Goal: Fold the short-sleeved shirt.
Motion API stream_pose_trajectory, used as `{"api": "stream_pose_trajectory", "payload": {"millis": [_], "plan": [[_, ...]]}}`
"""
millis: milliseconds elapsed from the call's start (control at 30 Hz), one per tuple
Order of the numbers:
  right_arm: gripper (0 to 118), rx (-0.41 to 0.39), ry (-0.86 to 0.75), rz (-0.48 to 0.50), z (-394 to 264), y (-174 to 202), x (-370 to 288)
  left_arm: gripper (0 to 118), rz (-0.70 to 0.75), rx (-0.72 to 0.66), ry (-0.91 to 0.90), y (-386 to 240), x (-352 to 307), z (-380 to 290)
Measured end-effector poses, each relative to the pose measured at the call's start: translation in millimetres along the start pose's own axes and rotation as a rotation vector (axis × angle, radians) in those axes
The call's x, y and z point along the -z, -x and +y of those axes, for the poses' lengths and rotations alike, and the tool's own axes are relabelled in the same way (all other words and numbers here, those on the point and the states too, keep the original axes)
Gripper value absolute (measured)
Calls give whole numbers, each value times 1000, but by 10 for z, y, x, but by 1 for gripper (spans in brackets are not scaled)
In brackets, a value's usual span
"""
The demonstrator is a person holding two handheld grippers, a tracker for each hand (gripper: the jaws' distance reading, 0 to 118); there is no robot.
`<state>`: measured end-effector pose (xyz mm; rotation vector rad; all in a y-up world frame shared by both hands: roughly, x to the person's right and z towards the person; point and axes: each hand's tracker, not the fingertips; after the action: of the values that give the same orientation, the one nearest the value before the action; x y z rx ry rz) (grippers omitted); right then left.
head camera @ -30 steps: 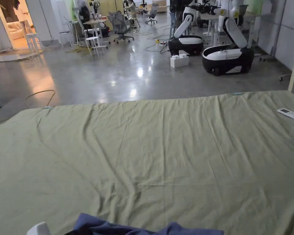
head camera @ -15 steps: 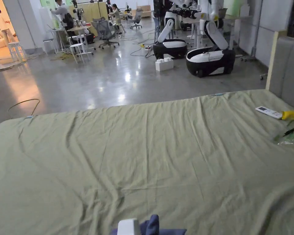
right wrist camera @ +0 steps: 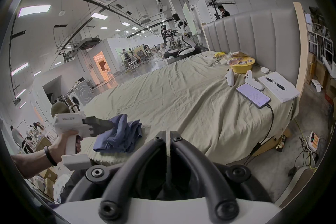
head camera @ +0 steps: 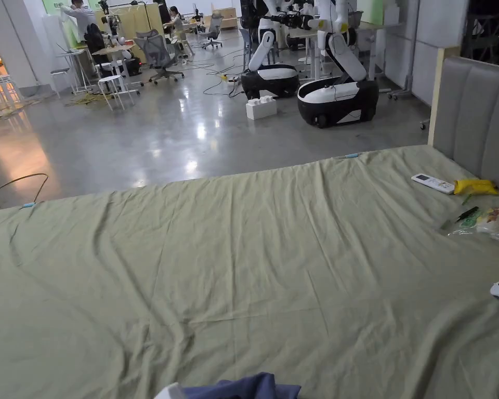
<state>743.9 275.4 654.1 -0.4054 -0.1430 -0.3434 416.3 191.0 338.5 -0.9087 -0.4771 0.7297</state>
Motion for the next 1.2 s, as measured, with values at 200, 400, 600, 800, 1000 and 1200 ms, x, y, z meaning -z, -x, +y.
{"api": "stream_pose_trajectory", "payload": {"millis": [200, 400, 600, 800, 1000, 1200], "plan": [[4, -1, 40, -15, -37, 22, -10, 1, 59, 157, 120, 93, 519, -403], [4, -25, 147, 125, -61, 255, 441, 1, -38, 172, 78, -143, 77, -205], [4, 65, 261, 348, 72, 974, 1581, 1, -80, 254, -26, 4, -780, 118], [4, -119, 464, 215, -84, 1371, 2681, 2, 62, 332, -47, 272, -1205, 171], [4, -148, 584, 182, -267, 1212, 3054, 89, 0, 312, 3, 433, -1127, 258], [4, -125, 606, 184, -249, 1173, 3064, 109, -106, 118, 82, 705, -597, 568]]}}
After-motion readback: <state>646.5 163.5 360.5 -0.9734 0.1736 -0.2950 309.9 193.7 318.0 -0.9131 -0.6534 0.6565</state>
